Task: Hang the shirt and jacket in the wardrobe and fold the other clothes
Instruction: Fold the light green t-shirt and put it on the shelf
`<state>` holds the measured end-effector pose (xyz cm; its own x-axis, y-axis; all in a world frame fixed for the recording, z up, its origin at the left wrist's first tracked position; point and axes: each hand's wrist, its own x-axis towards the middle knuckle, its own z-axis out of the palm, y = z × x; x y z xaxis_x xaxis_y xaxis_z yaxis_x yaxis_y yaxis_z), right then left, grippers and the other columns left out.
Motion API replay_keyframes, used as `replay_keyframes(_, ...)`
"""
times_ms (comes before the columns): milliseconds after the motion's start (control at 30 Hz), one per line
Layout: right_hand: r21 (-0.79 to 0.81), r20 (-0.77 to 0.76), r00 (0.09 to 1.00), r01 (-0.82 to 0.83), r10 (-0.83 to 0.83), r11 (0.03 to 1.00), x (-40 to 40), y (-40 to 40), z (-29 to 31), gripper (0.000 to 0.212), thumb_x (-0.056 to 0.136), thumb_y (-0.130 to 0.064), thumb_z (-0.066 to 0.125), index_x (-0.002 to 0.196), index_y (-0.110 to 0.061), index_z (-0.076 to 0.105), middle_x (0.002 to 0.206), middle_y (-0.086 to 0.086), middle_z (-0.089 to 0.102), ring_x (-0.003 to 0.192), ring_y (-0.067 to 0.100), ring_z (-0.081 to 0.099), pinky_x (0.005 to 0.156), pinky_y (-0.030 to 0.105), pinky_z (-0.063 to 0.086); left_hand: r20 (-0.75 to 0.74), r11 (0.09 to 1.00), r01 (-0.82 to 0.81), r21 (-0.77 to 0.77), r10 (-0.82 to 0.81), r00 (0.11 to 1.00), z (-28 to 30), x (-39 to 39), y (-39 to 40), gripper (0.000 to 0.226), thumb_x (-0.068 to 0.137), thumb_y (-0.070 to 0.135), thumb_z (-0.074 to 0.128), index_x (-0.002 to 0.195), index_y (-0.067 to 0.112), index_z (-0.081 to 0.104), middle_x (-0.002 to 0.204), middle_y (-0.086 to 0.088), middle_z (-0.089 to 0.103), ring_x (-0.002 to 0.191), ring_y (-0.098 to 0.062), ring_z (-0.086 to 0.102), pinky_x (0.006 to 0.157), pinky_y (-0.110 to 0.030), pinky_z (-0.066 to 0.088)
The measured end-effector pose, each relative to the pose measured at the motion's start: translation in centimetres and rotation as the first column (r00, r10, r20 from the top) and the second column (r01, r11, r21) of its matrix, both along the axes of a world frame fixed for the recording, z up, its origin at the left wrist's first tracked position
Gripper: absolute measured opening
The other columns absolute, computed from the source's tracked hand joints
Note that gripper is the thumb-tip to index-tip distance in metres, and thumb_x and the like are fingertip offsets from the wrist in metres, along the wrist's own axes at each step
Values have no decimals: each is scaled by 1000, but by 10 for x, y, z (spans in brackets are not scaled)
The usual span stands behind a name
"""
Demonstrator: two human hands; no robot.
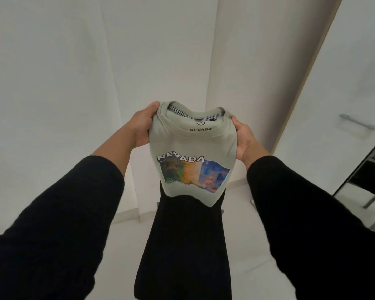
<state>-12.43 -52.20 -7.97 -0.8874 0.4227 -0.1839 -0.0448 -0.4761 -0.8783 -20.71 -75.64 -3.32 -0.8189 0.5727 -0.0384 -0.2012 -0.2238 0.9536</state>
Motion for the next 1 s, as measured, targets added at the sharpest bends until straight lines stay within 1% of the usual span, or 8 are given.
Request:
replay_keyframes(133,-84,105,994,1,7,996,63,-46,-65,49,96,-51,38,111,-14,66,95,12,70,93,31,63,92,43,48,71,986,95,-138,-85,994,-54,60,-43,34,101,35,35,99,16,62,87,2,71,82,-12,65,69,-25,53)
replay_keyframes(300,-209,299,949,-35,98,977,157,-119,-162,47,93,-51,46,107,-13,72,99,13,71,91,29,66,88,42,51,236,913,257,-317,-186,954,-153,133,-102,38,101,39,35,107,15,63,103,-5,66,96,-21,61,84,-34,50)
replay_keyframes(400,-235,411,901,-41,137,971,204,-158,-208,45,95,-48,45,96,-13,72,87,12,73,83,28,66,81,39,52,383,871,353,-341,-215,899,-214,168,-134,38,100,38,36,107,13,64,106,-7,67,99,-23,62,89,-36,48)
replay_keyframes(467,-231,480,867,-22,134,973,227,-176,-235,42,95,-46,45,97,-13,71,83,11,74,83,28,66,75,37,54,467,861,384,-335,-202,861,-245,181,-149,38,101,36,35,103,11,64,100,-7,70,95,-23,63,85,-35,49)
replay_keyframes(567,-238,550,829,38,102,971,244,-189,-263,43,95,-45,48,114,-12,67,102,14,72,93,31,66,82,41,54,522,865,368,-342,-151,840,-276,189,-157,37,101,34,36,104,10,63,103,-8,68,95,-22,62,83,-34,48)
replay_keyframes(633,-255,562,822,66,92,965,245,-188,-274,44,95,-45,46,118,-12,65,109,15,70,98,32,65,85,42,53,531,877,341,-337,-122,838,-287,189,-155,36,101,35,37,105,10,62,106,-8,66,96,-22,62,82,-33,48)
replay_keyframes(800,-246,577,815,105,58,964,227,-172,-294,41,98,-44,40,110,-14,66,100,12,70,89,29,65,81,41,52,509,909,231,-348,-24,860,-316,170,-134,36,102,34,34,97,14,63,98,-6,66,89,-19,62,74,-31,49)
replay_keyframes(1000,-204,607,794,179,-19,962,175,-128,-345,41,100,-42,39,112,-12,64,100,11,69,89,26,65,78,38,52,477,907,138,-398,77,875,-373,109,-90,34,102,34,34,106,12,60,101,-7,67,88,-18,64,79,-33,51)
